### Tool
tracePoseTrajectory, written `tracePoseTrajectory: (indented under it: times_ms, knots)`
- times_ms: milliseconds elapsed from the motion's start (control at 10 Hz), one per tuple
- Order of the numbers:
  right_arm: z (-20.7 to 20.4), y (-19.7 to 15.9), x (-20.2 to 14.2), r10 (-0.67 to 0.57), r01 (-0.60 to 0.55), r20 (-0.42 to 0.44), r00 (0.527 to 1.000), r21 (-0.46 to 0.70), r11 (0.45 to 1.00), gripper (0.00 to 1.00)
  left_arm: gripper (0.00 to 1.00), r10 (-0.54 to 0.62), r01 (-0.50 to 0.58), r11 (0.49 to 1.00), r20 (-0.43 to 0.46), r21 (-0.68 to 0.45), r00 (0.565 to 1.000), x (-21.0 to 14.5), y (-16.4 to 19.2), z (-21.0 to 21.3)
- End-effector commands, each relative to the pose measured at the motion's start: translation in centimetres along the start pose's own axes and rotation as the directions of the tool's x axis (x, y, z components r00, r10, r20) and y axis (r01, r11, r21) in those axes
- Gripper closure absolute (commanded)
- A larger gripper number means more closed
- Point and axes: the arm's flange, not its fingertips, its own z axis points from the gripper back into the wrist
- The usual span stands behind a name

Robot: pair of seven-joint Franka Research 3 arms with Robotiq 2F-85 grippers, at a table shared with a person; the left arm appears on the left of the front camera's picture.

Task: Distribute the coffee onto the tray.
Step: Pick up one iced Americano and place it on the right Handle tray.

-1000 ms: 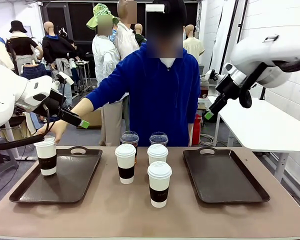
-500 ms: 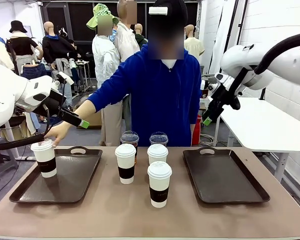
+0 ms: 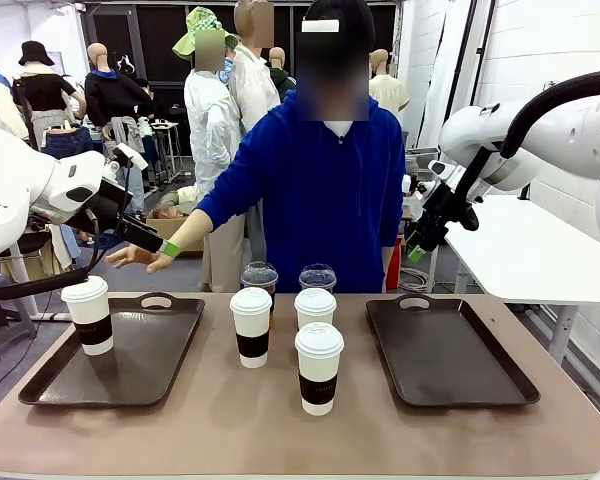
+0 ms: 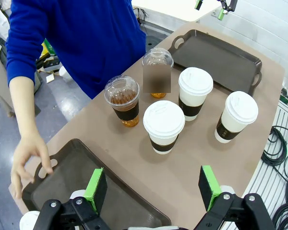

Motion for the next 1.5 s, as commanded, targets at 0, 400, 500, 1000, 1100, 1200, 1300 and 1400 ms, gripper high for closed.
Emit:
tracePoseTrajectory:
  times_ms: [0,400,500,1000,1100,1200,1300,1400]
  knots:
    - [-0.2,0.1,0.4,0.008,-0.008,-0.001,1.0,0.001,1.0,0.0,0.0,0.003,-0.003,1.0,0.004,-0.003,1.0,-0.1,0.1,0.1]
    - [-0.2,0.2,0.4,0.008,-0.008,0.001,1.0,0.004,1.0,0.0,0.0,0.003,-0.003,1.0,0.004,-0.003,1.0,-0.1,0.1,0.1]
    - [-0.6,-0.9,0.2,0.067,-0.065,0.07,0.995,-0.034,0.997,0.0,0.0,0.003,-0.003,1.0,0.004,-0.003,1.0,-0.1,0.1,0.1]
    - [-5.9,-7.2,-2.8,0.143,-0.171,0.251,0.957,0.093,0.981,0.0,0.0,0.003,-0.003,1.0,0.004,-0.003,1.0,-0.1,0.1,0.1]
    - [-7.2,-8.0,-3.7,0.141,-0.179,0.311,0.94,0.099,0.979,0.0,0.0,0.003,-0.003,1.0,0.004,-0.003,1.0,-0.1,0.1,0.1]
    - [-8.5,-8.4,-4.5,0.122,-0.178,0.366,0.923,0.122,0.976,0.0,0.0,0.003,-0.003,1.0,0.004,-0.003,1.0,-0.1,0.1,0.1]
    - [-9.8,-8.8,-5.3,0.096,-0.173,0.413,0.905,0.154,0.973,0.0,0.0,0.003,-0.003,1.0,0.004,-0.003,1.0,-0.1,0.1,0.1]
    - [-11.1,-9.1,-6.2,0.079,-0.173,0.449,0.89,0.171,0.97,0.0,0.0,0.003,-0.003,1.0,0.004,-0.003,1.0,-0.1,0.1,0.1]
